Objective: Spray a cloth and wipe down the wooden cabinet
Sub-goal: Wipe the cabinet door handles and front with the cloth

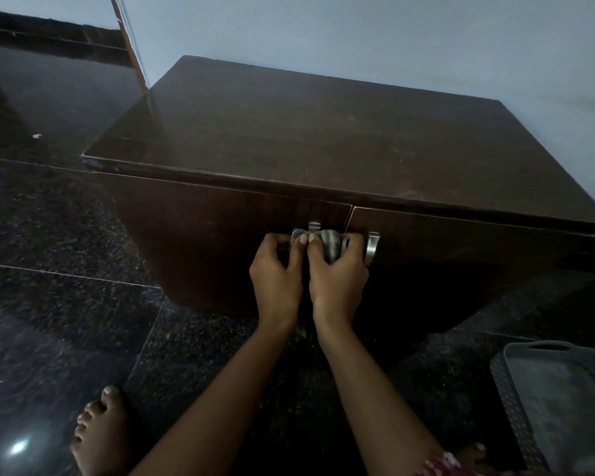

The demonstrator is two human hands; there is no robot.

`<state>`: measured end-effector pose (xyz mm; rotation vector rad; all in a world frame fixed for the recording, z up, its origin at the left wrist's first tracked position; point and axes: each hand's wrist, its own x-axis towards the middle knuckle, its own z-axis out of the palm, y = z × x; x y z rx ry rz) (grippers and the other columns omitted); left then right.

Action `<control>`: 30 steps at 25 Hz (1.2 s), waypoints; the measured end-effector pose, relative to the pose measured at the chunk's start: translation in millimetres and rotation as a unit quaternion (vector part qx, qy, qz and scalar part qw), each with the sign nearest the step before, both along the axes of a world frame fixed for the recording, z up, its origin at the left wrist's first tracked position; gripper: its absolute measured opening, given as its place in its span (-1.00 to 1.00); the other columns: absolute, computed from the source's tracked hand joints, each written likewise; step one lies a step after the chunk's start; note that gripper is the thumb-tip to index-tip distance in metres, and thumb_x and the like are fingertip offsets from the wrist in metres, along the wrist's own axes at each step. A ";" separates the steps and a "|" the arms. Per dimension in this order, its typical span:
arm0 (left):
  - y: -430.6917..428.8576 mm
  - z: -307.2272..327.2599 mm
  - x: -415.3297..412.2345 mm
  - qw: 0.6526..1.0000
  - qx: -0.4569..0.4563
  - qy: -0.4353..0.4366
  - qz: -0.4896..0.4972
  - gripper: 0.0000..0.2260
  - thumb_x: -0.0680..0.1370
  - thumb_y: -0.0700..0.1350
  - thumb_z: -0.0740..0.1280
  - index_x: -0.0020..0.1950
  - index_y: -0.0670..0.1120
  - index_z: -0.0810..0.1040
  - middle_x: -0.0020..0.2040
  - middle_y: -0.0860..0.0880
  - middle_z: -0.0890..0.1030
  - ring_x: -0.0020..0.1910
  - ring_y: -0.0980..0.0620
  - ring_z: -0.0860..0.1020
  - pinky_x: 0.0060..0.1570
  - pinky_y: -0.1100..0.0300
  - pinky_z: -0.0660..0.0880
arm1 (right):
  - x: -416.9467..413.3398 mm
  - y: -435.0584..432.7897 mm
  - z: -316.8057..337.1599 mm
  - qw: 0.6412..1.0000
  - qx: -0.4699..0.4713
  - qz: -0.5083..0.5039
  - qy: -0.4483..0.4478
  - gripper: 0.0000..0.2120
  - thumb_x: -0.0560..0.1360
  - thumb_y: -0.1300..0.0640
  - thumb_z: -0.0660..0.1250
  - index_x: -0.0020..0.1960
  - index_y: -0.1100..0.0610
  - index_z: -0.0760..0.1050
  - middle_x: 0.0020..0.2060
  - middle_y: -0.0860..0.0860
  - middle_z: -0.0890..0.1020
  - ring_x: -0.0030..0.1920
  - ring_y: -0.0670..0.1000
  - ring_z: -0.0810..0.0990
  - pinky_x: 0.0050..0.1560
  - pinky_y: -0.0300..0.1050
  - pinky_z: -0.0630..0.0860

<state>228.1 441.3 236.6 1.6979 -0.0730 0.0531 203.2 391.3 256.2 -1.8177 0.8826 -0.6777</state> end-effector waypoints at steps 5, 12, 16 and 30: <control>6.0 -6.1 -3.0 1.000 -0.002 -0.005 -0.018 -0.94 0.54 -0.07 0.30 -0.10 -0.04 0.50 -0.21 0.13 0.54 -0.25 0.41 0.50 -0.27 0.56 0.41 | -5.0 4.0 -5.2 0.999 0.028 0.002 -0.020 -0.74 0.47 0.01 0.35 0.06 0.14 0.42 -0.25 -0.06 0.57 -0.19 0.00 0.63 -0.20 -0.10 0.57; 3.6 -1.3 5.8 0.998 -0.007 -0.032 -0.049 -0.95 0.57 -0.08 0.26 -0.07 -0.04 0.45 -0.21 0.15 0.52 -0.24 0.39 0.51 -0.28 0.55 0.41 | -0.3 0.4 -8.0 0.997 0.018 0.040 -0.064 -0.73 0.51 -0.01 0.29 0.10 0.13 0.40 -0.19 -0.10 0.57 -0.12 -0.05 0.61 -0.17 -0.23 0.53; 4.2 -13.7 0.9 0.997 -0.008 -0.049 -0.058 -0.98 0.58 -0.11 0.24 -0.04 -0.04 0.43 -0.20 0.17 0.51 -0.24 0.42 0.51 -0.28 0.56 0.41 | -5.4 1.1 -27.3 0.993 0.054 0.056 -0.084 -0.70 0.52 -0.01 0.26 0.16 0.14 0.38 -0.02 0.00 0.61 -0.02 -0.06 0.61 -0.15 -0.39 0.51; 1.7 -43.2 0.6 0.997 0.013 -0.066 -0.045 -0.95 0.59 -0.13 0.21 0.01 0.02 0.39 -0.13 0.17 0.48 -0.12 0.22 0.49 -0.16 0.45 0.42 | -7.4 -5.7 -50.2 0.988 0.088 0.109 -0.066 -0.79 0.55 0.07 0.22 0.14 0.12 0.35 -0.15 -0.14 0.52 -0.15 -0.24 0.52 -0.25 -0.53 0.47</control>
